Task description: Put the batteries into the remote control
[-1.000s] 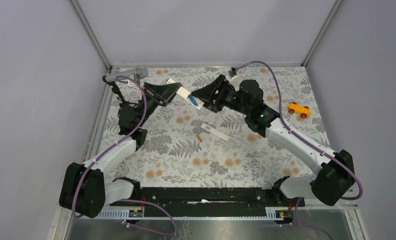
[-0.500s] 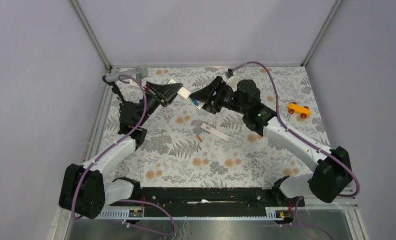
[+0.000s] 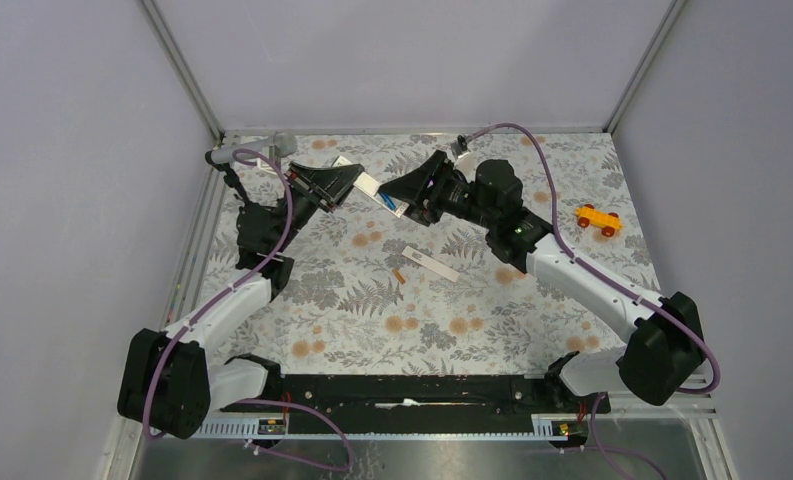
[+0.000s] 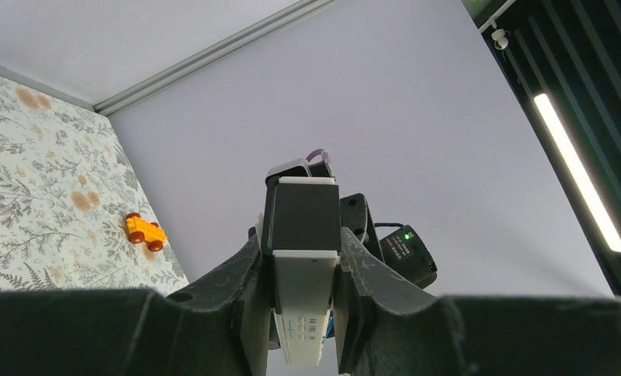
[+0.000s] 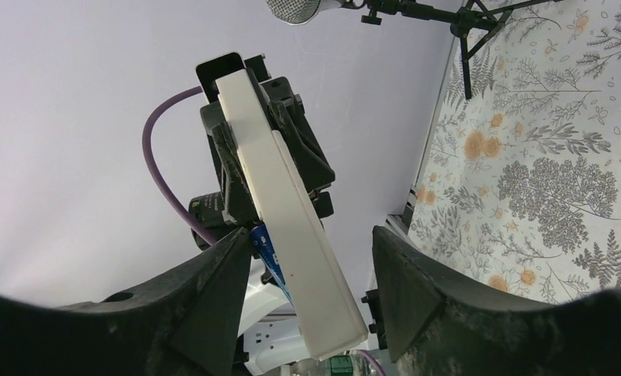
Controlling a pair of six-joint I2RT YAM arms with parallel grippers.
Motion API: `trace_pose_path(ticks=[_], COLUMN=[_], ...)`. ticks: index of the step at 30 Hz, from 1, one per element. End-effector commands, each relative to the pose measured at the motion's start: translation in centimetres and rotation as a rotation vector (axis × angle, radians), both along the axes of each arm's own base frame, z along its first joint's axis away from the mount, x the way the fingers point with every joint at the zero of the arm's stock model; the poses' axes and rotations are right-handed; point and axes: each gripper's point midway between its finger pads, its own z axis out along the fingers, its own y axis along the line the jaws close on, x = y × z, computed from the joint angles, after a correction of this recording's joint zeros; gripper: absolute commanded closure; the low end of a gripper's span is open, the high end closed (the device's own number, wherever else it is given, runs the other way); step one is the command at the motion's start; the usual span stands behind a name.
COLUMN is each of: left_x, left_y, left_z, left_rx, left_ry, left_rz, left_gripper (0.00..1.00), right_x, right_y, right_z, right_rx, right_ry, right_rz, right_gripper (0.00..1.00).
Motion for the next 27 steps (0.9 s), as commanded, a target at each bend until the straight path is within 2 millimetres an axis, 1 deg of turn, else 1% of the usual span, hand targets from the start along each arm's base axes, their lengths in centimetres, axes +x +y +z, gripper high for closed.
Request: trace_pose_path(ticks=[1, 3, 5, 8, 12, 15, 21, 27], left_x=[-1.7, -1.8, -1.8, -1.9, -2.1, -2.4, -2.4, -2.1], left_y=[0.7, 0.6, 0.7, 0.7, 0.9, 1.1, 1.1, 1.0], left_z=[3.2, 3.1, 3.1, 3.2, 3.6, 3.8, 3.9, 3.9], left_rx=[-0.054, -0.055, -0.061, -0.065, -0.077, -0.091, -0.095, -0.091], left_ry=[-0.131, -0.131, -0.13, -0.135, -0.155, -0.171, -0.17, -0.155], left_rz=[0.006, 0.004, 0.002, 0.004, 0.008, 0.008, 0.009, 0.007], left_gripper=[1.0, 1.0, 1.0, 1.0, 1.0, 1.0, 1.0, 1.0], right_x=[0.1, 0.0, 0.0, 0.0, 0.1, 0.2, 0.1, -0.3], right_y=[0.1, 0.1, 0.1, 0.1, -0.1, -0.2, 0.3, 0.7], right_z=[0.8, 1.2, 1.4, 1.2, 0.9, 0.8, -0.3, -0.3], right_rx=[0.037, 0.048, 0.049, 0.052, 0.072, 0.08, 0.05, 0.051], right_ry=[-0.013, -0.026, -0.031, -0.018, 0.004, 0.013, 0.031, 0.012], right_rz=[0.004, 0.006, 0.007, 0.007, -0.005, -0.01, 0.019, 0.06], right_gripper=[0.34, 0.3, 0.29, 0.28, 0.25, 0.24, 0.31, 0.37])
